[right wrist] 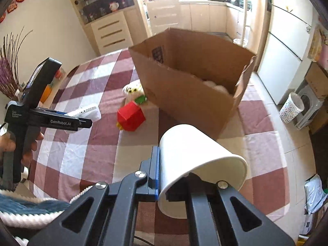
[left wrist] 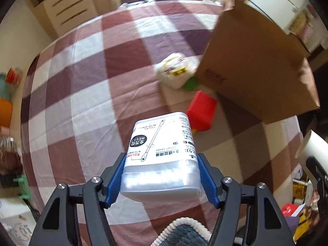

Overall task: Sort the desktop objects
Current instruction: 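Carry the swab pack with the left tool while the right tool carries the cup over the box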

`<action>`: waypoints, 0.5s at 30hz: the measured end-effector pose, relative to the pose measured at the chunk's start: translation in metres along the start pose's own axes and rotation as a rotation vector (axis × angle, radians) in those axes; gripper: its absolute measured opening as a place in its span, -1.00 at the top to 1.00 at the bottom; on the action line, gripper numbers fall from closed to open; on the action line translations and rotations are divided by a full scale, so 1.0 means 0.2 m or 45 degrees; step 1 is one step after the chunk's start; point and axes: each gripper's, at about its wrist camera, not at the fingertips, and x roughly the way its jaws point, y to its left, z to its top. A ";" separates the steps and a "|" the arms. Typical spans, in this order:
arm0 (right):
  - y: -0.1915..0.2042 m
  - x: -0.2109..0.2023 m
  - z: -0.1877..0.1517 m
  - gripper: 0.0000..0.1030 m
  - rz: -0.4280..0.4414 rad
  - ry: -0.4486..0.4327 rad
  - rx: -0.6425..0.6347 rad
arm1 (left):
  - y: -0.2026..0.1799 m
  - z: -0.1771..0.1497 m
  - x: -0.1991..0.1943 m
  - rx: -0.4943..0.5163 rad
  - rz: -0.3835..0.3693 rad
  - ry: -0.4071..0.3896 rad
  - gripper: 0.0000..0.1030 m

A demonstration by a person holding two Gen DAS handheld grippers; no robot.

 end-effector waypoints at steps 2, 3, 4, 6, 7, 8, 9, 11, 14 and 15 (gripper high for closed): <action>-0.01 -0.04 0.02 0.92 -0.010 -0.015 0.018 | -0.05 0.03 -0.03 0.016 -0.016 -0.012 -0.33; -0.01 -0.05 0.03 0.92 -0.013 -0.023 0.025 | -0.08 0.05 -0.05 0.020 -0.029 -0.016 -0.33; -0.02 -0.06 0.04 0.92 -0.014 -0.032 0.032 | -0.10 0.07 -0.07 0.025 -0.039 -0.021 -0.33; -0.02 -0.09 0.07 0.92 -0.014 -0.054 0.035 | -0.14 0.11 -0.10 0.038 -0.036 -0.046 -0.33; -0.02 -0.11 0.08 0.92 -0.013 -0.067 0.036 | -0.16 0.12 -0.12 0.047 -0.030 -0.063 -0.33; -0.01 -0.12 0.10 0.92 -0.011 -0.083 0.036 | -0.18 0.14 -0.15 0.057 -0.026 -0.078 -0.33; -0.01 -0.14 0.12 0.92 -0.011 -0.099 0.035 | -0.19 0.15 -0.17 0.065 -0.026 -0.092 -0.33; 0.00 -0.18 0.15 0.92 -0.014 -0.140 0.032 | -0.23 0.19 -0.24 0.075 -0.028 -0.123 -0.33; 0.01 -0.23 0.21 0.92 -0.026 -0.197 0.026 | -0.26 0.23 -0.30 0.085 -0.012 -0.154 -0.33; 0.01 -0.25 0.23 0.92 -0.034 -0.217 0.022 | -0.27 0.25 -0.32 0.091 -0.007 -0.162 -0.33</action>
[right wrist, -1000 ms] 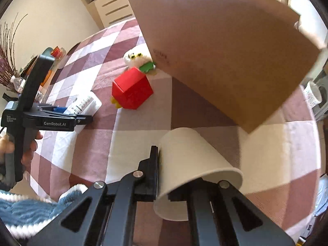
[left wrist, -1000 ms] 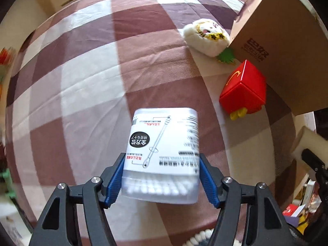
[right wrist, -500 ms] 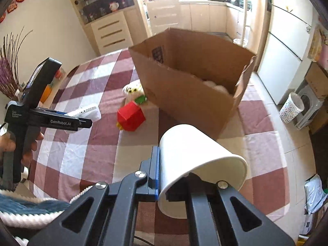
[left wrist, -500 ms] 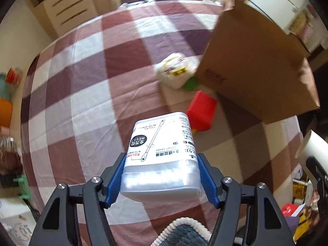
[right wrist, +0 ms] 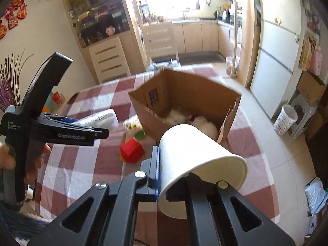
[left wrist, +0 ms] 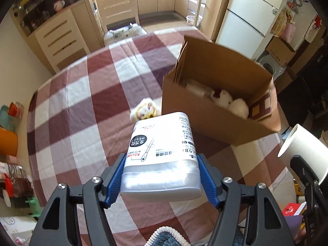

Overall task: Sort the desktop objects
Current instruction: 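Carry the swab pack with the left tool while the right tool carries the cup over the box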

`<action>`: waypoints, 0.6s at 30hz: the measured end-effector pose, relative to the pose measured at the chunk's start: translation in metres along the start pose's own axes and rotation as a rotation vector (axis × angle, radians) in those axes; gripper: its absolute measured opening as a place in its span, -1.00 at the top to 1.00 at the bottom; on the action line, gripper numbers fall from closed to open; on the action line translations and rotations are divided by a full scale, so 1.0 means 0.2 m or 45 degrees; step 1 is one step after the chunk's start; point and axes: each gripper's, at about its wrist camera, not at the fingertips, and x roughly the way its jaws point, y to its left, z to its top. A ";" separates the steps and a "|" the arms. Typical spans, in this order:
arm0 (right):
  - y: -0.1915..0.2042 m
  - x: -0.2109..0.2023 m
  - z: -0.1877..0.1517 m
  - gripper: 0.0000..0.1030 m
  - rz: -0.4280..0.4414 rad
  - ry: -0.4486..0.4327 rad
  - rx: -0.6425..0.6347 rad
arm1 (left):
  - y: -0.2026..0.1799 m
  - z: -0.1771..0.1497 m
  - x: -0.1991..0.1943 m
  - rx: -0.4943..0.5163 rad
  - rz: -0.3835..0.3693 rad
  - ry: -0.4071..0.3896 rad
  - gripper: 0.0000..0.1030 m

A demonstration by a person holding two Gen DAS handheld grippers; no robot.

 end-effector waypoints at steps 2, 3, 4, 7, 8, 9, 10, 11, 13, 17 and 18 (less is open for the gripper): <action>0.01 -0.03 0.04 0.92 -0.014 -0.035 -0.008 | -0.02 0.03 -0.02 0.018 0.006 -0.012 -0.33; 0.01 -0.04 0.06 0.92 -0.018 -0.050 -0.011 | -0.03 0.05 -0.03 0.026 0.006 -0.015 -0.33; 0.01 -0.05 0.08 0.92 -0.019 -0.061 -0.011 | -0.04 0.06 -0.04 0.034 0.006 -0.020 -0.33; 0.02 -0.07 0.13 0.92 -0.029 -0.087 -0.014 | -0.07 0.10 -0.06 0.070 0.008 -0.040 -0.33; 0.02 -0.07 0.14 0.92 -0.032 -0.091 -0.013 | -0.08 0.11 -0.06 0.074 0.005 -0.044 -0.33; 0.02 -0.07 0.15 0.92 -0.035 -0.094 -0.012 | -0.08 0.12 -0.07 0.078 0.001 -0.050 -0.33; 0.02 -0.07 0.17 0.92 -0.039 -0.097 -0.010 | -0.09 0.13 -0.08 0.084 -0.002 -0.057 -0.33; 0.02 -0.07 0.17 0.92 -0.043 -0.099 -0.009 | -0.10 0.14 -0.09 0.091 0.000 -0.064 -0.33; 0.01 -0.08 0.19 0.92 -0.050 -0.101 -0.003 | -0.11 0.16 -0.10 0.104 0.004 -0.070 -0.33; 0.01 -0.08 0.20 0.92 -0.064 -0.110 0.011 | -0.13 0.20 -0.09 0.118 0.001 -0.061 -0.33; 0.00 -0.08 0.21 0.92 -0.070 -0.113 0.014 | -0.14 0.21 -0.09 0.120 -0.001 -0.062 -0.33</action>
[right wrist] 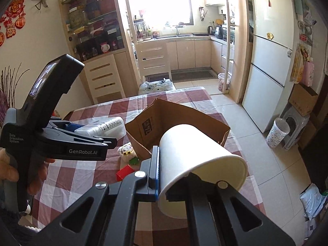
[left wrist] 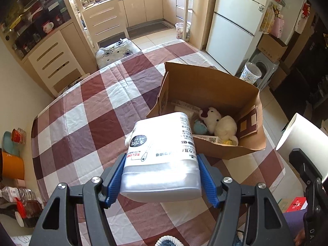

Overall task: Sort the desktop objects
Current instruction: 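Carry the swab pack with the left tool while the right tool carries the cup over the box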

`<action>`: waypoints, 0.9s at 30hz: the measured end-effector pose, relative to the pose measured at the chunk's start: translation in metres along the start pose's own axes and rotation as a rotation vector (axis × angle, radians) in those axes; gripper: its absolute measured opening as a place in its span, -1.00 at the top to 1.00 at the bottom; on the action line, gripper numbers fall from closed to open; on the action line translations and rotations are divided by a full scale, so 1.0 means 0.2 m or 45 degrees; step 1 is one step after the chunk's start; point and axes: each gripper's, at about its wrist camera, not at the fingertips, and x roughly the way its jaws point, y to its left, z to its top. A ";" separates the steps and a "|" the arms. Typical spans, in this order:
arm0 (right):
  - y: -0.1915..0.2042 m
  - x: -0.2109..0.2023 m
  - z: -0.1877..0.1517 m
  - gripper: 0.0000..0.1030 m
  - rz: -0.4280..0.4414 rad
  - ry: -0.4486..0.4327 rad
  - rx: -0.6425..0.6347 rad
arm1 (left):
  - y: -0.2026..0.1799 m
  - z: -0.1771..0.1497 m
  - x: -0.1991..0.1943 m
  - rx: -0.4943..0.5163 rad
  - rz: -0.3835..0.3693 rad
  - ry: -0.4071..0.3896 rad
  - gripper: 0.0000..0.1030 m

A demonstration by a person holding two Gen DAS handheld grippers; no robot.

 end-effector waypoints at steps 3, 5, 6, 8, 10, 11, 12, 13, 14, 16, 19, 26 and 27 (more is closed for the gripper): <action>-0.02 0.00 0.01 0.92 -0.015 -0.001 0.016 | 0.00 0.03 -0.01 0.004 0.002 -0.011 -0.33; -0.04 0.01 0.02 0.92 -0.020 -0.001 0.029 | -0.01 0.06 -0.01 0.008 0.006 -0.020 -0.33; -0.04 0.01 0.03 0.92 -0.023 -0.001 0.034 | -0.01 0.07 -0.01 0.008 0.008 -0.024 -0.33; -0.05 0.02 0.04 0.92 -0.028 -0.005 0.037 | 0.00 0.10 -0.02 0.006 0.009 -0.031 -0.33; -0.05 0.03 0.06 0.92 -0.033 -0.009 0.036 | 0.00 0.13 -0.03 0.006 0.009 -0.041 -0.33; -0.06 0.03 0.07 0.92 -0.036 -0.012 0.034 | -0.01 0.14 -0.03 0.008 0.010 -0.046 -0.33; -0.06 0.04 0.09 0.92 -0.038 -0.015 0.034 | -0.01 0.16 -0.03 0.011 0.011 -0.050 -0.33; -0.06 0.04 0.10 0.92 -0.039 -0.017 0.033 | -0.01 0.17 -0.04 0.014 0.010 -0.054 -0.33; -0.06 0.04 0.11 0.92 -0.039 -0.022 0.032 | -0.02 0.18 -0.04 0.018 0.008 -0.057 -0.33; -0.06 0.05 0.14 0.92 -0.040 -0.032 0.031 | -0.03 0.21 -0.05 0.024 0.004 -0.063 -0.33; -0.07 0.06 0.17 0.92 -0.039 -0.042 0.033 | -0.05 0.24 -0.06 0.034 -0.001 -0.070 -0.33; -0.09 0.11 0.19 0.92 -0.027 -0.019 0.045 | -0.07 0.29 -0.05 0.058 -0.016 -0.051 -0.33; -0.10 0.12 0.20 0.92 -0.024 -0.016 0.047 | -0.08 0.30 -0.04 0.060 -0.015 -0.048 -0.33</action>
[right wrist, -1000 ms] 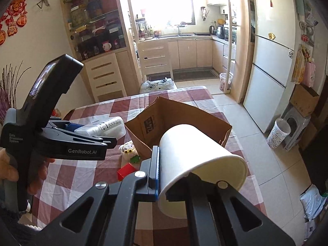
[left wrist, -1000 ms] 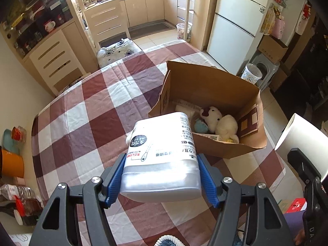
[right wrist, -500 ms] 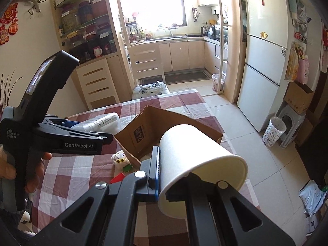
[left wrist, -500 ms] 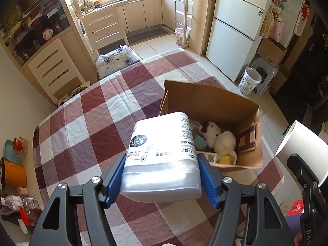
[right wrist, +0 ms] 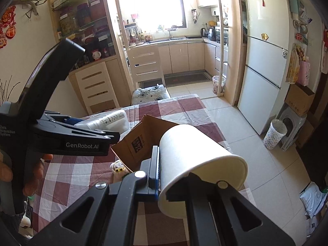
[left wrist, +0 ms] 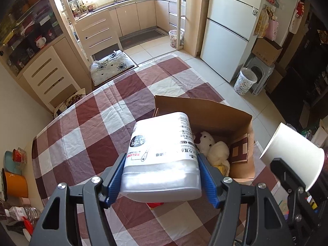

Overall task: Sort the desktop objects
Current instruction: 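Carry the swab pack with the left tool while the right tool carries the cup over the box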

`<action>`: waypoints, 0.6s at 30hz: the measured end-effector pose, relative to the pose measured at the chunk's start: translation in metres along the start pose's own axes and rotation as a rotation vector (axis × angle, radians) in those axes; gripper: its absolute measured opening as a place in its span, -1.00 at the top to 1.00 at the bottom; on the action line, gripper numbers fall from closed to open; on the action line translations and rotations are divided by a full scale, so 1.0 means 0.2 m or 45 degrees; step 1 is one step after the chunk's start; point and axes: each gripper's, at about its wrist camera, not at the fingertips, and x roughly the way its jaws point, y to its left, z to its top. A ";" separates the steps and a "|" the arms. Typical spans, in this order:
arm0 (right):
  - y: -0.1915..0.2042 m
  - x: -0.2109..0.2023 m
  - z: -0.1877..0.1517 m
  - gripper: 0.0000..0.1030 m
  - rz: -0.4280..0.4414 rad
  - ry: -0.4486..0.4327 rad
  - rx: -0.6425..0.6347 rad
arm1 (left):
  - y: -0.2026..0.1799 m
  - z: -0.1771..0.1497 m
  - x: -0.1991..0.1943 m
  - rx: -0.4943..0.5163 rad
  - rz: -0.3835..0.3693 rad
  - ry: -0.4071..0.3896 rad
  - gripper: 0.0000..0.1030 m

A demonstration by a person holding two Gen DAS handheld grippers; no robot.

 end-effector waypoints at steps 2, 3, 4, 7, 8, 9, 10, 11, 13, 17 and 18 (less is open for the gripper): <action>0.00 0.02 0.00 0.92 0.005 0.005 0.005 | -0.01 0.01 0.01 0.006 0.000 0.009 -0.33; -0.01 0.02 0.01 0.92 0.008 0.006 0.007 | -0.01 0.02 0.02 0.009 -0.001 0.014 -0.33; -0.01 0.03 0.01 0.92 0.009 0.009 0.009 | -0.01 0.02 0.03 0.013 -0.001 0.020 -0.33; -0.02 0.05 0.01 0.92 0.010 0.019 0.018 | -0.02 0.03 0.06 0.025 -0.004 0.039 -0.33; -0.02 0.06 0.01 0.92 0.010 0.023 0.020 | -0.03 0.04 0.07 0.027 -0.008 0.046 -0.33; -0.03 0.07 0.01 0.92 0.010 0.026 0.022 | -0.03 0.04 0.08 0.029 -0.010 0.051 -0.33; -0.03 0.08 0.01 0.92 0.011 0.028 0.025 | -0.03 0.04 0.09 0.031 -0.009 0.054 -0.33; -0.03 0.08 0.01 0.92 0.011 0.030 0.027 | -0.03 0.05 0.09 0.033 -0.008 0.057 -0.33; -0.04 0.09 0.02 0.92 0.010 0.034 0.028 | -0.03 0.05 0.11 0.037 -0.007 0.068 -0.33; -0.05 0.12 0.01 0.91 0.009 0.057 0.038 | -0.04 0.06 0.16 0.053 -0.015 0.115 -0.33; -0.06 0.13 0.01 0.91 0.009 0.064 0.040 | -0.04 0.06 0.18 0.058 -0.018 0.130 -0.33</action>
